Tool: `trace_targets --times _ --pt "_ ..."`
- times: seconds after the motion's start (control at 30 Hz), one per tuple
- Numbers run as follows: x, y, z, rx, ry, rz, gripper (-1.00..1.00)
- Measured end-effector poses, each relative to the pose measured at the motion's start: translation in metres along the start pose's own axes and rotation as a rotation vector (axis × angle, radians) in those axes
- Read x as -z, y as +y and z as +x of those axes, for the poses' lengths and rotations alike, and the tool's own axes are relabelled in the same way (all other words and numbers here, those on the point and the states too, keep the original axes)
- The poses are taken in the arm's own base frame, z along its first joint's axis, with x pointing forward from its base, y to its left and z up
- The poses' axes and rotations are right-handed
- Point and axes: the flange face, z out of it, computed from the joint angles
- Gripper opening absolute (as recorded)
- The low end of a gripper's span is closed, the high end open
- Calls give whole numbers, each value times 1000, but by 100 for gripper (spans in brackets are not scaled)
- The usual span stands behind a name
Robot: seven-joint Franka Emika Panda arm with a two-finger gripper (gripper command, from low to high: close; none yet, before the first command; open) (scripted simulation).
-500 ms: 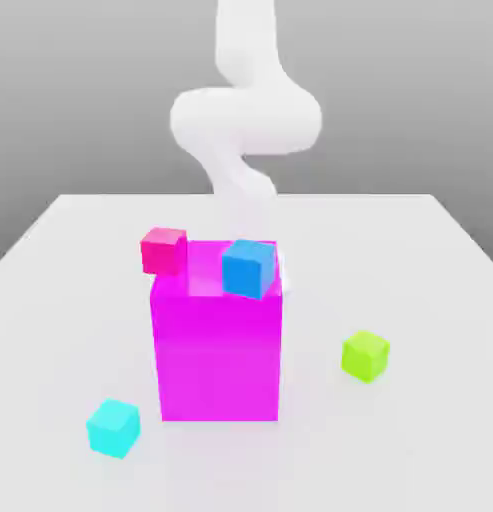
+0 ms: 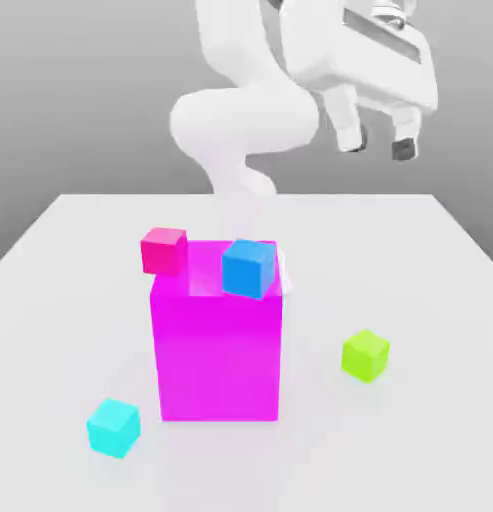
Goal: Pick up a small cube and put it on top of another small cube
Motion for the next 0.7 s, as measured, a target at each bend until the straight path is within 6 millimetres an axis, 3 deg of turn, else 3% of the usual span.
trace_targets --times 0.17,0.37,0.7 --pt "-58 -32 -39 290 -97 39 0" --pt "-115 -66 -100 640 -205 105 0" --pt "-176 -98 -221 1221 -366 259 0"
